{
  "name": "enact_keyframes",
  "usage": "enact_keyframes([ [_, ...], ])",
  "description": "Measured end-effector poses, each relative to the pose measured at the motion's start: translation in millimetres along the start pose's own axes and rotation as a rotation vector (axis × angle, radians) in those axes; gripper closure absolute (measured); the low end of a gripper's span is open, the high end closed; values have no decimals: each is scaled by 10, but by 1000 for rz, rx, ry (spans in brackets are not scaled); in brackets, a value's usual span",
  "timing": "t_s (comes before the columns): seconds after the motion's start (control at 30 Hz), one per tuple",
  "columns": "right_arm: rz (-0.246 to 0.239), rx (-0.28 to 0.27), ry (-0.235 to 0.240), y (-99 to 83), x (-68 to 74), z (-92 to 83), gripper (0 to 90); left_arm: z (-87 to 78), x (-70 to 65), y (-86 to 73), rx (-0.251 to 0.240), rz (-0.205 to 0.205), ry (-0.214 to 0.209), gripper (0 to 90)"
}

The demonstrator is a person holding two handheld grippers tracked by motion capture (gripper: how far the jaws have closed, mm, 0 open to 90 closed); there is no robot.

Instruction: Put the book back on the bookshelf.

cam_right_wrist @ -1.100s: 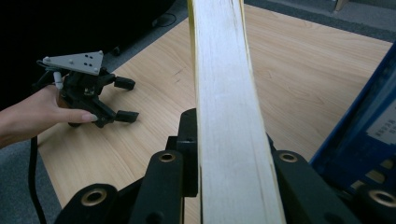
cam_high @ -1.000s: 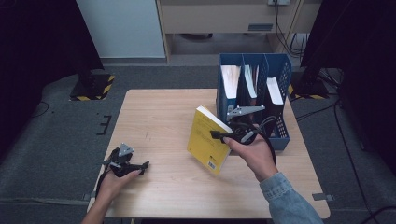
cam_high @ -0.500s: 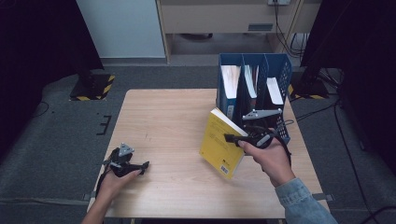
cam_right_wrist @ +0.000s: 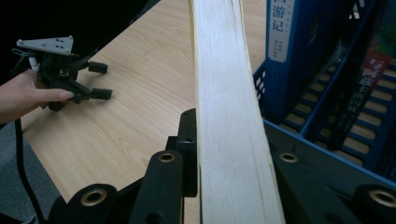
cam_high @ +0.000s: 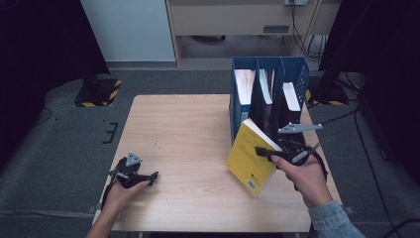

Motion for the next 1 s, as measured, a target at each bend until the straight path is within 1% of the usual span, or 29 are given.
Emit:
enact_keyframes([
  [0.17, 13, -12, -7, -38, -10, -116, 739, 0, -1, 0, 1, 0, 1, 37],
  [0.3, 21, -33, -14, -12, 0, -226, 739, -2, -2, -1, 1, -1, 1, 37],
  [0.4, 10, -46, -22, 46, 15, -326, 739, -3, -2, -3, 1, -1, 1, 36],
  [0.43, 15, -52, -24, 70, 27, -367, 740, -3, -2, -3, 1, -1, 0, 36],
  [0.57, 0, -78, -46, 176, 56, -534, 739, -3, -3, -3, 1, 0, -2, 34],
  [0.73, 0, -82, -74, 275, 35, -711, 739, -5, -8, -6, 0, -6, 1, 31],
  [0.83, 7, -86, -85, 326, 22, -812, 739, -16, -7, -16, 3, -3, 3, 29],
  [1.0, 29, -110, -89, 391, -14, -941, 739, -20, -6, -20, 4, -3, 3, 29],
])
Point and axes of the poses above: each handheld gripper's, and its own axes: z roughly forward along the jaws, y roughly out of its top, x roughly to its left, the point moved 6 cm from there along z, roughly forward along the jaws, and after that the axes turned 13 degrees about y, right-handed, at the moved point
